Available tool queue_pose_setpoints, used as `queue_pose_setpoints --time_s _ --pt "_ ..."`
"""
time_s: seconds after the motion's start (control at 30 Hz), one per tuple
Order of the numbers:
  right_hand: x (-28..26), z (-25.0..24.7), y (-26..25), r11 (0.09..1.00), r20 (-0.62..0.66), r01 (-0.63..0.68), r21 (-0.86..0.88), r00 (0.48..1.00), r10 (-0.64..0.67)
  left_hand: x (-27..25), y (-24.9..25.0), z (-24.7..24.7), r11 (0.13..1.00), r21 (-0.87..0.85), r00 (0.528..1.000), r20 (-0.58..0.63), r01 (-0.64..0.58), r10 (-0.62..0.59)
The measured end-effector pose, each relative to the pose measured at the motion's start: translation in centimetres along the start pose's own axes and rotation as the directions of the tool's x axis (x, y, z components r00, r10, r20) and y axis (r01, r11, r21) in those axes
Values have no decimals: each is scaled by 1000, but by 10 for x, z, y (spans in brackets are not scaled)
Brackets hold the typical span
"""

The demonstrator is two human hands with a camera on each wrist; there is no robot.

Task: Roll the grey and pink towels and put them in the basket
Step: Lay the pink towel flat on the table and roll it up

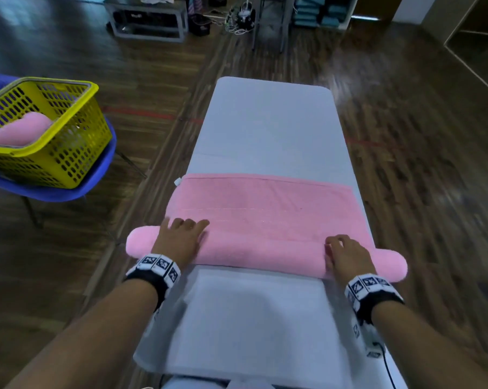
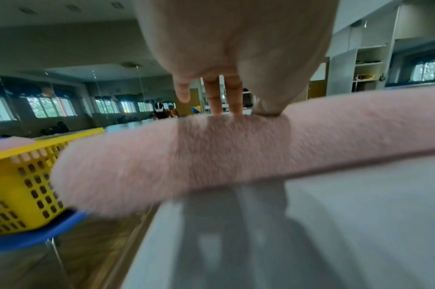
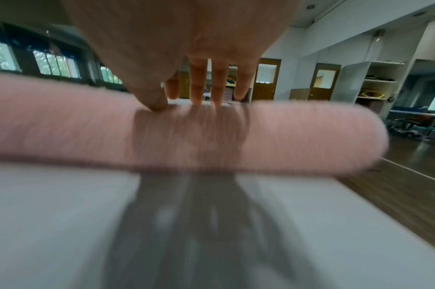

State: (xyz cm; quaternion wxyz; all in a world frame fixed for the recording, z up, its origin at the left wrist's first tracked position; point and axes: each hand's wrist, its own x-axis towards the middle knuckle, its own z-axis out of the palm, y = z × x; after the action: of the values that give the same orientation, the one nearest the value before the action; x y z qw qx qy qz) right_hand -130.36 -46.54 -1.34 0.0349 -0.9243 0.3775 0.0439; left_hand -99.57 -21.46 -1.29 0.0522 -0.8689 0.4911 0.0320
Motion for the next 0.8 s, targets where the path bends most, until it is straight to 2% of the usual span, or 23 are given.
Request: queue_pose_setpoints --time_s 0.07,0.17,0.33,0.43,0.47,0.53,0.6,0.63,0.7,0.8 --pt "-25 25 -5 999 -27 40 33 999 -39 -22 5 19 1000 -23 997 74 -16 18" --pt "-44 45 -7 1000 31 -9 -20 999 10 -37 4 33 999 -38 981 196 8 -1" --pt "-5 10 3 997 143 45 -59 989 -36 -8 -6 11 999 -2 974 224 -36 35" --pt "26 -20 1 998 314 -15 -57 949 32 17 -9 -10 996 -69 958 284 50 -28" --pt "31 -24 0 998 329 -53 -46 942 66 22 -9 -13 990 -104 951 305 94 -58" --pt "32 -25 -1 996 233 -86 -33 968 92 25 -10 -15 987 -109 967 239 120 -91" --pt "21 -13 -2 999 44 -47 -27 998 48 14 -9 -9 996 -46 994 77 76 -72" --pt "12 -2 -4 1000 -3 -11 -26 1000 11 4 -6 -1 999 -25 999 24 45 -44" --pt "-10 21 -10 1000 3 19 -19 1000 -19 -19 1 18 1000 -31 1000 23 7 -7" --pt "-36 45 -18 1000 -6 -9 -26 1000 9 -40 6 39 999 -36 992 125 22 -18"
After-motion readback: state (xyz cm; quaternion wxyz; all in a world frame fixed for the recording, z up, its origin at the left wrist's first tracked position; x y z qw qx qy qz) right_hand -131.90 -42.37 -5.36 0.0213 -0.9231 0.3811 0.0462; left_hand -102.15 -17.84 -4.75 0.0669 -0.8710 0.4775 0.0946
